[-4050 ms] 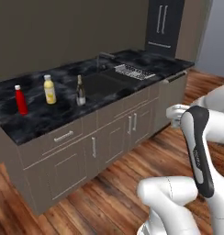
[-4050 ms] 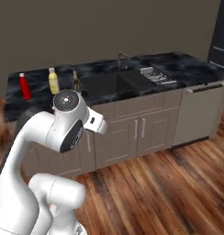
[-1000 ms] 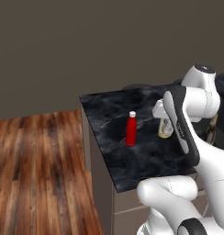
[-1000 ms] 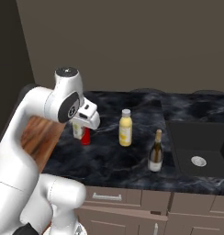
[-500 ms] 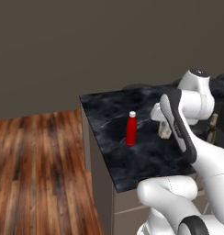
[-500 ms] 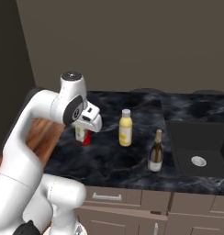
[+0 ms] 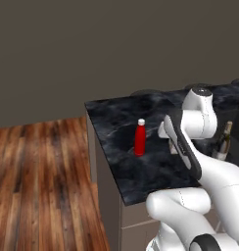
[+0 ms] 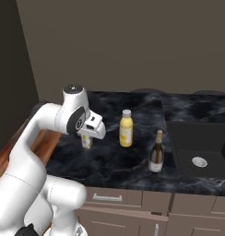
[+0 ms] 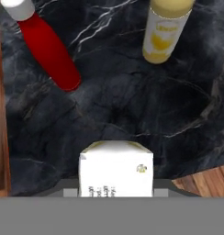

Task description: Move the drinks to the dining counter.

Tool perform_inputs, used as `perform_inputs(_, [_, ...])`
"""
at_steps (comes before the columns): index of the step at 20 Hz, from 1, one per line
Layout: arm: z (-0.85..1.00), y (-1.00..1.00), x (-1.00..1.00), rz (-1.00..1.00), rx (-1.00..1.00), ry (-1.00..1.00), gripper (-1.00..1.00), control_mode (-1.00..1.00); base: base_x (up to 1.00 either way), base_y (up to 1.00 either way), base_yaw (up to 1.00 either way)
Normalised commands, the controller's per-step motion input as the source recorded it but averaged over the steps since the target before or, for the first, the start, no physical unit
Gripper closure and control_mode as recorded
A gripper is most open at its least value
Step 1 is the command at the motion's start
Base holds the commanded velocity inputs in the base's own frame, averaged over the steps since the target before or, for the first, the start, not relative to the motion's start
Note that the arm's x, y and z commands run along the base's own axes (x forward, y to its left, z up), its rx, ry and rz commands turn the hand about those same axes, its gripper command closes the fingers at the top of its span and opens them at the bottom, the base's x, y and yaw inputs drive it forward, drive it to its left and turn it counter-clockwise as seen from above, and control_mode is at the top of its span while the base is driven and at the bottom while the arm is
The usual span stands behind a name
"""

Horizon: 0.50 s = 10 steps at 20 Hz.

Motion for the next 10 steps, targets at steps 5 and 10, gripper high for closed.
perform_inputs(5, [-0.3,-0.08,0.0,0.0,-0.04,0.0,1.0,-1.0,0.0,0.0,0.0])
perform_inputs(10, [-0.17,-0.09,0.0,0.0,0.0,0.0,1.0,-1.0,0.0,0.0,0.0])
